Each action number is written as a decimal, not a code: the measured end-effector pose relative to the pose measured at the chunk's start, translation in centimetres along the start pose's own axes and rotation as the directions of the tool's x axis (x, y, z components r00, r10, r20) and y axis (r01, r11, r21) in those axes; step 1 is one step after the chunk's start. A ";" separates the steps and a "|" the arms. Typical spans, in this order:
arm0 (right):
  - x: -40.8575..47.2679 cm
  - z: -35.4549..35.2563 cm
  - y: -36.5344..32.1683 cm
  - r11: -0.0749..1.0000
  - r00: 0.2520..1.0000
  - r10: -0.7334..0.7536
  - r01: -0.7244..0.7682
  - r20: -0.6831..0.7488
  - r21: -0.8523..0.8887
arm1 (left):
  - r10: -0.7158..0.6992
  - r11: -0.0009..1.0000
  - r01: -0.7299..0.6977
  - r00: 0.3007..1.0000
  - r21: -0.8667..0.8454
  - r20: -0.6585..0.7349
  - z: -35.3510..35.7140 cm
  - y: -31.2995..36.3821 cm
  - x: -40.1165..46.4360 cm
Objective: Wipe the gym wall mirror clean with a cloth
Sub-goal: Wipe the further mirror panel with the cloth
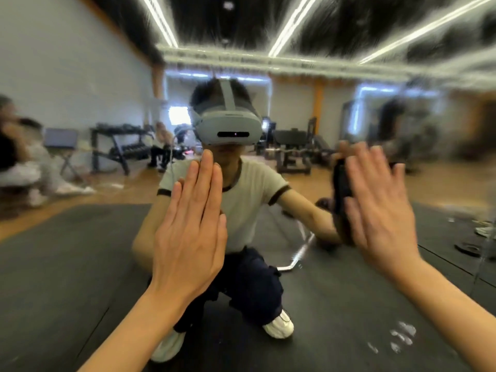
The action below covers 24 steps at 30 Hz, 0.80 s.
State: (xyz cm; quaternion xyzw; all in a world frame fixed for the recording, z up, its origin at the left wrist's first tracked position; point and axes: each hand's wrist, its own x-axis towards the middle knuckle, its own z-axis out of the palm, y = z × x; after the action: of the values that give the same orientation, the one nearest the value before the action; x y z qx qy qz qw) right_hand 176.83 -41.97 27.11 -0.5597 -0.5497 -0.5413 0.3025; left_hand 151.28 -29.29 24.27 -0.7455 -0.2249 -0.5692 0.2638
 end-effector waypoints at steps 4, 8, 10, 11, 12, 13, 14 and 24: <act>0.5 0.4 -3.2 0.925 0.920 0.369 -0.351 -0.129 0.144 | -0.004 1.000 0.004 1.000 -0.011 0.008 -0.1 0.0 0.0; 5.6 2.2 -11.7 0.985 0.983 0.035 -0.003 -0.183 0.174 | -0.006 1.000 0.006 1.000 -0.025 0.015 -0.1 0.1 0.0; 7.0 2.1 -11.0 0.975 0.968 -0.166 0.190 -0.188 0.117 | -0.008 0.999 0.009 1.000 -0.036 0.026 -0.2 0.1 0.1; 7.1 1.8 -9.4 0.972 0.962 -0.201 0.220 -0.182 0.087 | -0.008 0.999 0.009 0.999 -0.037 0.032 -0.3 0.1 0.1; 6.9 1.4 -7.3 0.977 0.969 -0.178 0.195 -0.171 0.090 | -0.008 0.999 0.009 0.999 -0.035 0.036 -0.4 0.2 0.1; 6.3 1.0 -4.9 0.986 0.980 -0.105 0.124 -0.166 0.111 | -0.006 0.999 0.008 0.999 -0.031 0.039 -0.4 0.1 0.1; 5.5 0.5 -2.5 0.991 0.987 0.002 0.020 -0.162 0.134 | -0.002 1.000 0.004 0.999 -0.030 0.044 -0.5 0.1 0.1; 3.3 2.8 -9.2 0.983 0.961 0.120 -0.080 -0.249 0.164 | 0.096 0.978 -0.095 0.995 -0.184 -0.008 0.0 3.2 0.9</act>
State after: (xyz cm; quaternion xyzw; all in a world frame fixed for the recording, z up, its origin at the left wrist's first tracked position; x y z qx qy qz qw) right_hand 168.25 -36.46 27.19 -0.4868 -0.5163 -0.5499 0.4406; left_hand 153.56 -31.74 24.71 -0.7770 -0.1355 -0.5738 0.2208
